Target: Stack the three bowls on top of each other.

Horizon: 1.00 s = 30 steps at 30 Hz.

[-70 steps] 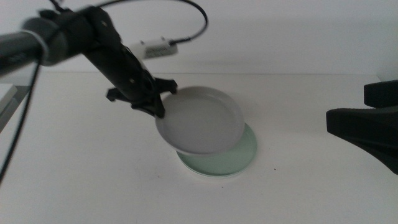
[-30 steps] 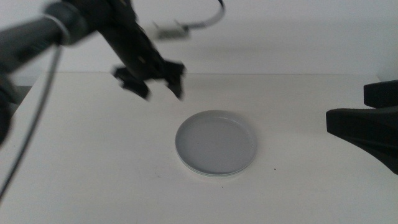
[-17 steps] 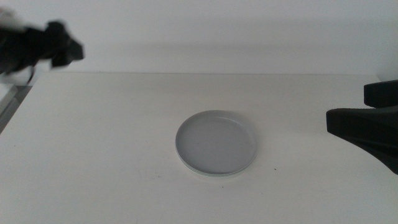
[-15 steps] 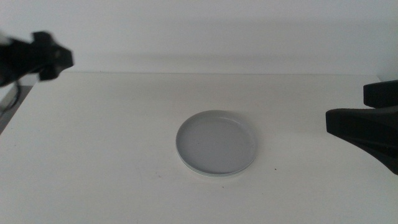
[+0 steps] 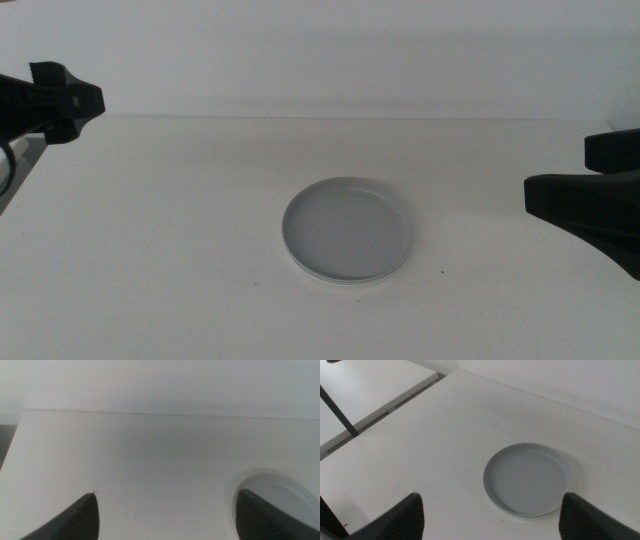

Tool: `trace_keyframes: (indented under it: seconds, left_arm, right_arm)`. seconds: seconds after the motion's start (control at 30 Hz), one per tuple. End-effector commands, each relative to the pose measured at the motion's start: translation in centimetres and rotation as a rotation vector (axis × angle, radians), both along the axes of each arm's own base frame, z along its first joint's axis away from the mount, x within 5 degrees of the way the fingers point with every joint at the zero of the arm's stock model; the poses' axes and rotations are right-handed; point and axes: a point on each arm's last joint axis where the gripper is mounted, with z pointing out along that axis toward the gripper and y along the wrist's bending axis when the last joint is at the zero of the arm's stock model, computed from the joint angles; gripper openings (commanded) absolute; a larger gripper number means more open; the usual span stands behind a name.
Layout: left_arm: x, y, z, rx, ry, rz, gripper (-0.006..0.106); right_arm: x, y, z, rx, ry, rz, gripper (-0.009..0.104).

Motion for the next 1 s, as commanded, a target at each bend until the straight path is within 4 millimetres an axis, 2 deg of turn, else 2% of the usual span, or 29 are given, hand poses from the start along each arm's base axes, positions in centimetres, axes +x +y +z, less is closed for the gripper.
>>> trace_keyframes:
  seconds: [0.0, 0.27, 0.4, 0.47, 0.53, 0.6, 0.73, 0.87, 0.97]
  left_arm:
    - [-0.1, 0.1, 0.2, 0.002, -0.016, 0.004, 0.094]
    - [0.0, 0.1, 0.4, 0.002, -0.04, 0.012, 0.094]
    - [0.0, 0.1, 0.4, 0.003, -0.042, 0.012, 0.094]
    - [0.0, 0.1, 0.4, 0.005, -0.042, 0.012, 0.094]
    - [0.1, 0.3, 0.5, 0.026, -0.062, 0.018, 0.094]
    - [0.1, 0.3, 0.5, 0.021, -0.066, 0.019, 0.094]
    - [0.1, 0.3, 0.5, 0.037, -0.07, 0.02, 0.094]
    - [0.1, 0.3, 0.5, 0.039, -0.07, 0.02, 0.094]
    - [0.1, 0.3, 0.5, 0.039, -0.07, 0.02, 0.094]
  right_arm:
    - [0.0, -0.1, -0.1, -0.001, -0.004, -0.002, 0.075]
    - [0.0, -0.1, -0.1, -0.001, -0.004, -0.002, 0.075]
    - [0.3, -2.7, 0.7, -0.068, -0.144, -0.202, 0.076]
    - [0.2, -3.7, 1.1, -0.018, -0.153, -0.301, 0.083]
    - [0.2, -5.0, 1.6, -0.019, -0.256, -0.397, 0.093]
    - [0.0, -6.3, 1.8, -0.065, -0.382, -0.48, 0.093]
    - [-1.3, -8.4, 0.2, -0.029, -0.448, -0.687, 0.093]
    - [-2.0, -8.9, -1.3, 0.114, -0.376, -0.778, 0.093]
    - [-2.4, -8.9, -1.6, 0.122, -0.38, -0.788, 0.093]
